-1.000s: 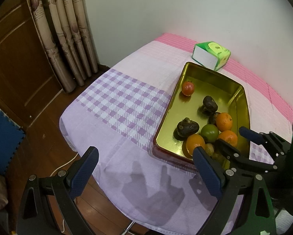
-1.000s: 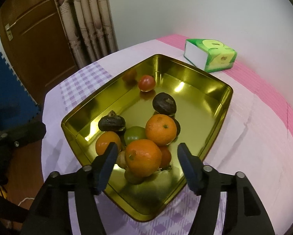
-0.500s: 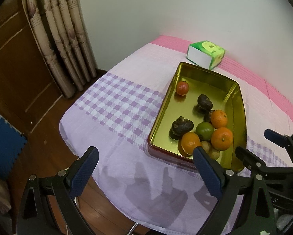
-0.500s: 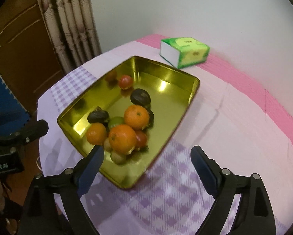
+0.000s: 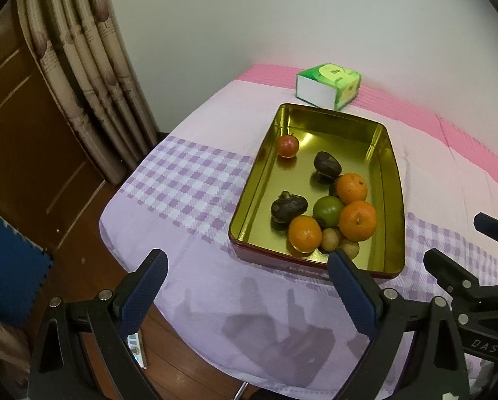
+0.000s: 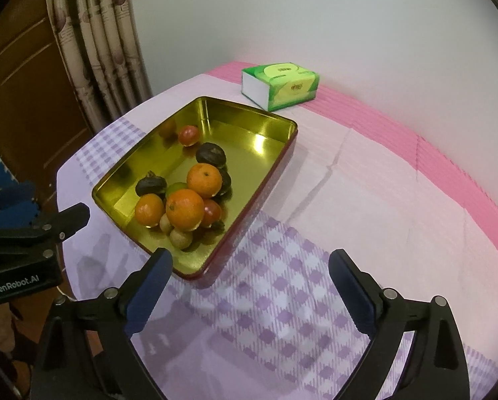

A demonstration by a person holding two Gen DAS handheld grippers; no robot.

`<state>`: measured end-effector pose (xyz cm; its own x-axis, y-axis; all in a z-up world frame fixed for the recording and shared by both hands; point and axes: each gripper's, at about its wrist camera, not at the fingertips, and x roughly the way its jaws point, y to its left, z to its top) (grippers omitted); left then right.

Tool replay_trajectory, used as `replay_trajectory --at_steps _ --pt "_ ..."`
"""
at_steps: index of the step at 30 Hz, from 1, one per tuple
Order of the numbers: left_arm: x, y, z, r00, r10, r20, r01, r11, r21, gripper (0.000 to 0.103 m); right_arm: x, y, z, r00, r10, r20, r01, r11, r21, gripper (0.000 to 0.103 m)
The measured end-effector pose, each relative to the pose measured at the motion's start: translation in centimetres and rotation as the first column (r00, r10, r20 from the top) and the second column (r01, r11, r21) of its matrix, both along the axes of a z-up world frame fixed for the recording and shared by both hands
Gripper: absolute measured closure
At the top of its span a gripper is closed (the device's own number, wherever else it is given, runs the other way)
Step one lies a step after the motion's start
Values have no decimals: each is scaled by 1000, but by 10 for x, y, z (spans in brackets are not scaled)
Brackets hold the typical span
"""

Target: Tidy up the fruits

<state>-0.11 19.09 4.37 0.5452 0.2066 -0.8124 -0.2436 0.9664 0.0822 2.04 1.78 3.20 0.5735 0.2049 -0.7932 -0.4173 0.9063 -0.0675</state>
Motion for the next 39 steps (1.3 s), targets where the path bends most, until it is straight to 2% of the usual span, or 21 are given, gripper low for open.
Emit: replay_trajectory --at_steps 7,39 --pt "0 -8 -3 1000 -22 -2 22 1000 21 7 0 -2 -3 1000 -4 -14 4 1000 -3 8" --pt "0 -7 -5 1000 -16 -9 17 1000 18 7 -4 5 -17 999 9 -36 -10 1000 -19 8"
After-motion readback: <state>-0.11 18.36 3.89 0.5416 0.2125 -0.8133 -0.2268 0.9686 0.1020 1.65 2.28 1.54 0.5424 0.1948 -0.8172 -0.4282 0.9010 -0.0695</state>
